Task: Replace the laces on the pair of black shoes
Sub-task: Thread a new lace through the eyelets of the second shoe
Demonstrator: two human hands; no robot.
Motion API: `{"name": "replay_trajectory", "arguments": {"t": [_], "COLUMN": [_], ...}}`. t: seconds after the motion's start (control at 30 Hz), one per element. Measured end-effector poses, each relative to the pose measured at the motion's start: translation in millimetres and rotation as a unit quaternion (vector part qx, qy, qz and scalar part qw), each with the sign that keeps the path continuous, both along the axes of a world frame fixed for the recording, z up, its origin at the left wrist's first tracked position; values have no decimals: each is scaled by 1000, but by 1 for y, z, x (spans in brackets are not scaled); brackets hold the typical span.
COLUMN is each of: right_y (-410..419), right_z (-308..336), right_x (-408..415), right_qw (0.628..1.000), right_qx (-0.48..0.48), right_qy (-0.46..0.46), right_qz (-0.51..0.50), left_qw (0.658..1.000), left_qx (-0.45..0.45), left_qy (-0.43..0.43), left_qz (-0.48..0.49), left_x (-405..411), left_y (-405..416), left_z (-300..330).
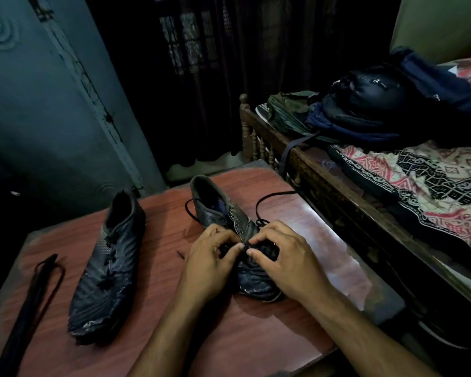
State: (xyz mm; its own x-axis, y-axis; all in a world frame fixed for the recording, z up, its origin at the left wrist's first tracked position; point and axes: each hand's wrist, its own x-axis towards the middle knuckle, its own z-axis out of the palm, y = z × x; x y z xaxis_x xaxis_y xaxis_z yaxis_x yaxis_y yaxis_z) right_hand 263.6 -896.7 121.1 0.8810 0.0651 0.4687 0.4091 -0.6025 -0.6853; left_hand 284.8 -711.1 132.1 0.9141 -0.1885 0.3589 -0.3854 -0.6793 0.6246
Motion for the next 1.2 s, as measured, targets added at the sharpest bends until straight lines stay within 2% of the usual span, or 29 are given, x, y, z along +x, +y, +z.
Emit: {"name": "replay_trajectory", "arguments": {"t": [0.1, 0.27, 0.47, 0.53, 0.63, 0.7, 0.77, 0.9, 1.07, 1.13, 1.2], "right_y": [0, -1, 0, 0, -1, 0, 0, 1, 2, 3, 4], "right_z": [0, 1, -1, -1, -2, -3, -3, -3, -2, -3, -4], "right_x": [0, 0, 0, 0, 1, 1, 1, 2, 2, 1, 2], "right_qw": [1000, 1000, 1000, 1000, 1000, 1000, 1000, 1000, 1000, 1000, 999], "right_qx": [-6, -3, -2, -6, -16, -25, -27, -31, -23, -30, -39], "right_qy": [6, 7, 1, -1, -1, -2, -3, 1, 2, 5, 6], "right_qz": [-6, -6, 2, 7, 6, 4, 2, -3, 0, -7, -12], "left_qw": [999, 998, 988, 986, 993, 991, 989, 991, 976, 955, 920], "left_qx": [-42, -56, -67, -28, 64, 118, 118, 4, -101, -209, -325], "left_qy": [2, -8, -98, -81, -30, -36, -61, -102, -130, -109, -78], "left_qz": [2, 11, 97, 141, 92, 60, 69, 85, 141, 179, 206], "left_x": [-3, -1, -3, 9, 30, 36, 40, 53, 60, 68, 74], "left_y": [0, 1, 10, 22, 37, 41, 42, 44, 45, 57, 70], "left_z": [2, 0, 16, 25, 32, 29, 27, 16, 9, 2, -3]}}
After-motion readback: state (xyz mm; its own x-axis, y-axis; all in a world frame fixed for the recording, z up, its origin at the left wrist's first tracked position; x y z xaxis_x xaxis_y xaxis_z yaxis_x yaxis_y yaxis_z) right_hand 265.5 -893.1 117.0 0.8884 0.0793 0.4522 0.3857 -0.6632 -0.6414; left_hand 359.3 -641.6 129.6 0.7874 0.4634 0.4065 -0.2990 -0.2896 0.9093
